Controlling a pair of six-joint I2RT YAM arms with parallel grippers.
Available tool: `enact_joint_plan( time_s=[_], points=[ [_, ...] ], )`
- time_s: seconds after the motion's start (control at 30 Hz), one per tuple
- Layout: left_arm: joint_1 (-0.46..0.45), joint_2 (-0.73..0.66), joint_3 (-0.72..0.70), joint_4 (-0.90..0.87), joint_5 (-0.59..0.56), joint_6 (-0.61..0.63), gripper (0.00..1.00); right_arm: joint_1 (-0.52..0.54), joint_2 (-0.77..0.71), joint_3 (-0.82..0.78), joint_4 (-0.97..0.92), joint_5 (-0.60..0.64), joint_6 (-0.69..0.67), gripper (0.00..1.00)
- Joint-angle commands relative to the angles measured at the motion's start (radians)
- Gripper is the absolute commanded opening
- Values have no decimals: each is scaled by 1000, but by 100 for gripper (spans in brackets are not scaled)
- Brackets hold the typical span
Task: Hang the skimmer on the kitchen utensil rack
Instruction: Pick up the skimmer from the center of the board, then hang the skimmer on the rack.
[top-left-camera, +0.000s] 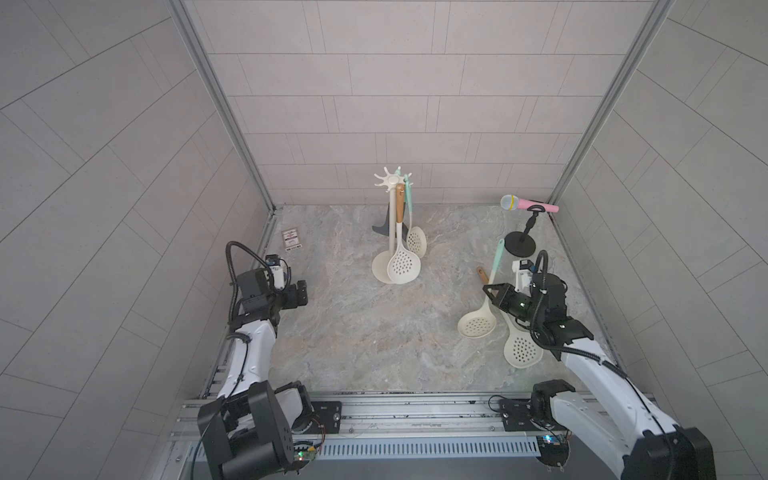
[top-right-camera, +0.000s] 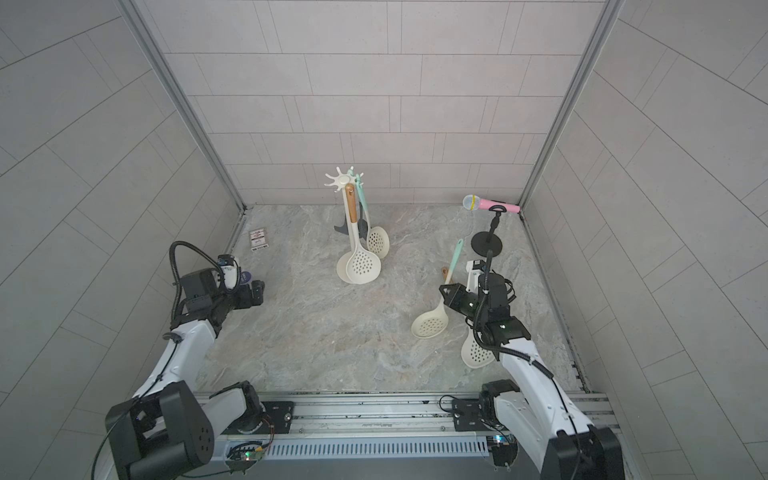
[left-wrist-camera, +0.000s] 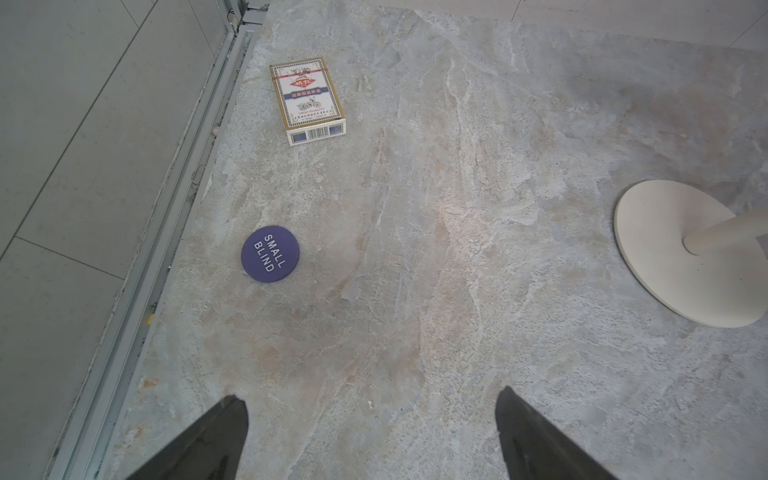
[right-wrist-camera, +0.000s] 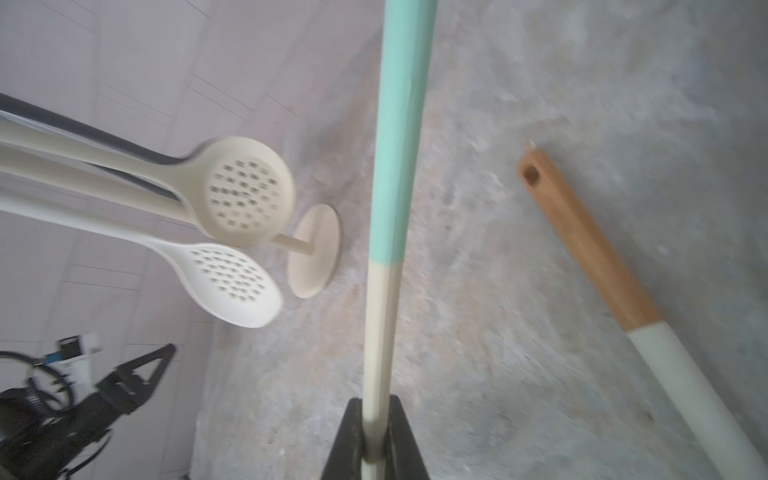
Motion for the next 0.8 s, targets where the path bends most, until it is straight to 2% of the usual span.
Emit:
enact_joint_plan(
  time_s=[0.0, 0.13, 0.3, 0.37, 0.5, 0.77],
  points=[
    [5, 2, 13, 3, 20, 24, 100, 42, -35, 85, 107, -94, 74, 0],
    [6, 1, 12, 0, 26, 28, 100, 180, 20, 238, 118, -123, 36, 0],
    [6, -3, 11, 2, 28, 30, 100, 427, 135, 444, 29, -25, -136, 0],
    [5, -3, 10, 2, 29, 30, 100, 489, 187, 508, 5, 5, -176, 0],
    [5, -1, 10, 0, 29, 31, 100, 548, 290, 576, 54, -14, -180, 0],
    [6, -2, 11, 1, 25, 30, 100, 595, 430, 640, 127, -33, -168, 0]
  ],
)
